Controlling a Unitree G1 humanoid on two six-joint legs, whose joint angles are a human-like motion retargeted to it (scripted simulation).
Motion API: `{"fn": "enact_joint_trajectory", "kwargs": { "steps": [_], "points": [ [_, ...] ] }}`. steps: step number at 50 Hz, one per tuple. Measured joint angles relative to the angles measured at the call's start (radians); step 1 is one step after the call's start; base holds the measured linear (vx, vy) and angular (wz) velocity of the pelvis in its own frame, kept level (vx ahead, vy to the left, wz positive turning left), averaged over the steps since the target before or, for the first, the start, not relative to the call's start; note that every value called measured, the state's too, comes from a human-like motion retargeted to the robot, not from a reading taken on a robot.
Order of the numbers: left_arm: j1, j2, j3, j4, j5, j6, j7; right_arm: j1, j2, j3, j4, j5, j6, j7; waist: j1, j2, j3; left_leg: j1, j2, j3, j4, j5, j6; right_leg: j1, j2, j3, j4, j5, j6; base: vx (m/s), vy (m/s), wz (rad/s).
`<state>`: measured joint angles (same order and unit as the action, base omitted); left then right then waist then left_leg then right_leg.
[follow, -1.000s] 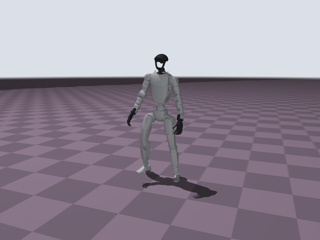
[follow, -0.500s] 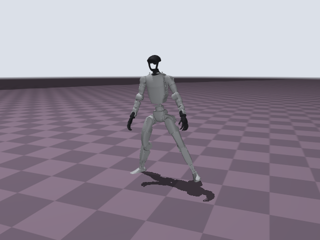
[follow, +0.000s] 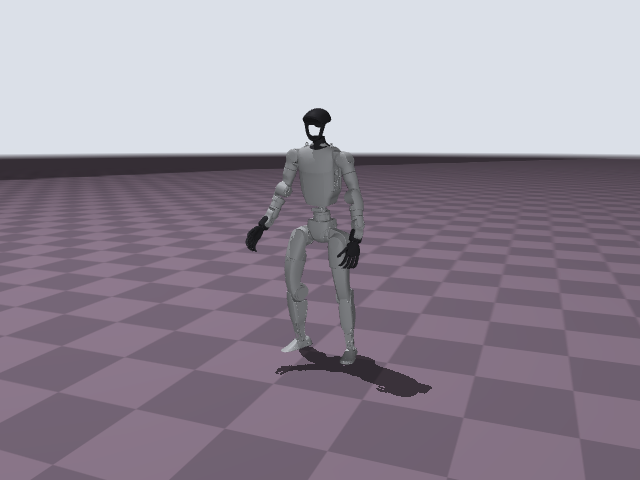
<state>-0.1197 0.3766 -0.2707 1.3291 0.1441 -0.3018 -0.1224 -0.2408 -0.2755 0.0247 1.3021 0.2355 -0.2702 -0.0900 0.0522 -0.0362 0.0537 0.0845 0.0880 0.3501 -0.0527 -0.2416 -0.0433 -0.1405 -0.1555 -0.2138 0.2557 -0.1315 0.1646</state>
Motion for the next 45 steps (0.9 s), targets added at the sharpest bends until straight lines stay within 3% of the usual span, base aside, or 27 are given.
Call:
{"fn": "enact_joint_trajectory", "kwargs": {
  "steps": [3,7,17,20,25,30,35,40,42,45],
  "points": [
    [-0.037,0.015,-0.037,0.013,0.024,0.029,-0.027,0.045,-0.008,-0.008,-0.011,-0.019,0.028,0.028,-0.015,0.027,-0.014,0.009,0.058,-0.016,-0.017,0.011,-0.047,-0.050,-0.056,-0.063,0.182,-0.076,-0.027,0.08,-0.14,0.51],
    [-0.075,0.021,0.001,0.018,0.018,0.048,-0.024,0.091,-0.037,-0.020,0.044,-0.076,0.068,0.100,-0.022,0.049,-0.032,0.018,0.105,-0.055,-0.025,0.023,-0.063,-0.022,-0.186,-0.160,0.249,-0.093,-0.062,0.11,-0.18,0.59],
    [-0.082,0.089,0.138,-0.009,-0.232,0.017,0.112,0.089,-0.055,-0.076,0.102,-0.092,0.098,0.068,-0.015,0.011,-0.041,0.039,0.163,-0.070,-0.029,0.030,-0.089,0.124,-0.319,-0.107,-0.153,0.025,0.035,0.08,-0.37,0.12],
    [-0.066,0.111,0.172,0.018,-0.267,0.010,0.132,0.065,-0.042,-0.064,0.077,-0.103,0.095,0.048,-0.010,-0.021,-0.040,0.047,0.173,-0.043,-0.025,0.036,-0.100,0.128,-0.328,-0.096,-0.260,0.036,0.070,0.04,-0.56,-0.42],
    [-0.024,0.124,0.191,0.060,-0.294,-0.024,0.169,0.021,-0.012,-0.022,0.036,-0.109,0.076,-0.007,-0.006,-0.070,-0.025,0.054,0.197,-0.023,0.005,0.071,-0.071,0.109,-0.312,-0.009,-0.321,0.160,0.075,0.04,-0.64,-0.37],
    [-0.001,0.057,0.208,0.083,-0.158,-0.022,0.162,-0.008,-0.007,0.001,0.057,-0.057,0.039,0.005,0.001,-0.043,-0.006,0.034,0.268,0.059,0.036,0.167,-0.012,0.070,-0.244,0.009,-0.233,0.108,0.087,0.03,-0.62,0.03],
    [-0.010,-0.018,0.207,0.079,0.105,0.045,0.071,-0.042,-0.021,0.031,0.115,0.032,0.061,0.090,0.025,-0.077,0.022,0.005,0.170,0.202,0.106,0.022,0.048,0.062,-0.231,-0.003,-0.220,0.097,0.090,0.03,-0.48,0.09],
    [-0.001,-0.030,0.110,0.043,0.115,0.005,0.025,0.000,-0.008,0.041,0.122,0.005,0.041,0.107,0.136,-0.126,0.018,-0.019,-0.032,0.174,0.133,-0.045,0.098,0.019,-0.230,0.021,-0.157,0.066,0.090,0.06,-0.30,-0.24],
    [-0.015,-0.032,0.101,0.027,-0.046,0.060,-0.040,0.007,-0.009,0.007,0.123,-0.155,0.121,0.113,0.161,-0.115,0.015,-0.041,-0.087,0.152,0.107,-0.051,0.056,0.077,-0.177,-0.009,-0.269,0.103,0.060,0.04,-0.24,0.19],
    [-0.012,-0.029,0.089,0.017,-0.076,0.075,-0.067,0.024,-0.003,0.020,0.107,-0.201,0.122,0.119,0.177,-0.096,0.003,-0.045,-0.150,0.122,0.044,-0.061,0.039,0.094,-0.114,-0.033,-0.276,0.097,0.049,0.05,-0.21,0.16]
  ]
}}
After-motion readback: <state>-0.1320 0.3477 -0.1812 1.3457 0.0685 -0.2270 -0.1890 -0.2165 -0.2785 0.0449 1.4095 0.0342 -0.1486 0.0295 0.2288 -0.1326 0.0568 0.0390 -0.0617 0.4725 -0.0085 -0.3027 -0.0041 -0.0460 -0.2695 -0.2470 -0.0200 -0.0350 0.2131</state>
